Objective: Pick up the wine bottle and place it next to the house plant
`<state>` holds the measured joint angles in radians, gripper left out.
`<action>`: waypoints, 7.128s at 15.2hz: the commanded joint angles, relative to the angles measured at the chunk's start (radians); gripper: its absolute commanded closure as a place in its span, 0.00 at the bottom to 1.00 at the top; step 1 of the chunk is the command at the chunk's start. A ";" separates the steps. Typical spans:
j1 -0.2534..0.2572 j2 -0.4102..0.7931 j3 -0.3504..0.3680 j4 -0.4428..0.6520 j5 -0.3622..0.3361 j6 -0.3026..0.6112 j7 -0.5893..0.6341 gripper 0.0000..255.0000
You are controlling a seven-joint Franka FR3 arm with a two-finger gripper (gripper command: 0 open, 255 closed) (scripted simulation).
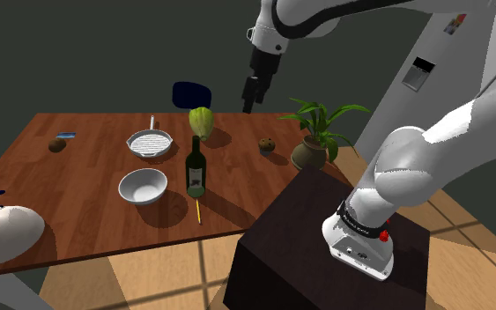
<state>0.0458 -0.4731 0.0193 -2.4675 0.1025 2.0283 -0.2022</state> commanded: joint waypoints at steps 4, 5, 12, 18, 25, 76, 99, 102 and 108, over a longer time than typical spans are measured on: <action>0.004 0.175 0.014 0.019 -0.015 0.176 -0.014 0.00; 0.005 0.213 0.017 0.029 -0.019 0.207 -0.015 0.00; 0.008 0.485 0.032 0.135 -0.065 0.398 -0.008 0.00; 0.021 0.721 0.029 0.279 -0.124 0.509 0.013 0.00; 0.034 0.876 0.017 0.377 -0.157 0.576 0.026 0.00; 0.027 0.669 0.027 0.455 -0.134 0.292 0.007 1.00; 0.026 0.565 0.029 0.638 -0.123 0.005 -0.003 1.00; 0.026 0.559 0.029 0.671 -0.123 -0.034 -0.004 1.00; 0.027 0.553 0.030 0.744 -0.122 -0.113 -0.006 1.00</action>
<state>0.0722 0.0807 0.0487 -1.7343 -0.0193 1.9268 -0.2078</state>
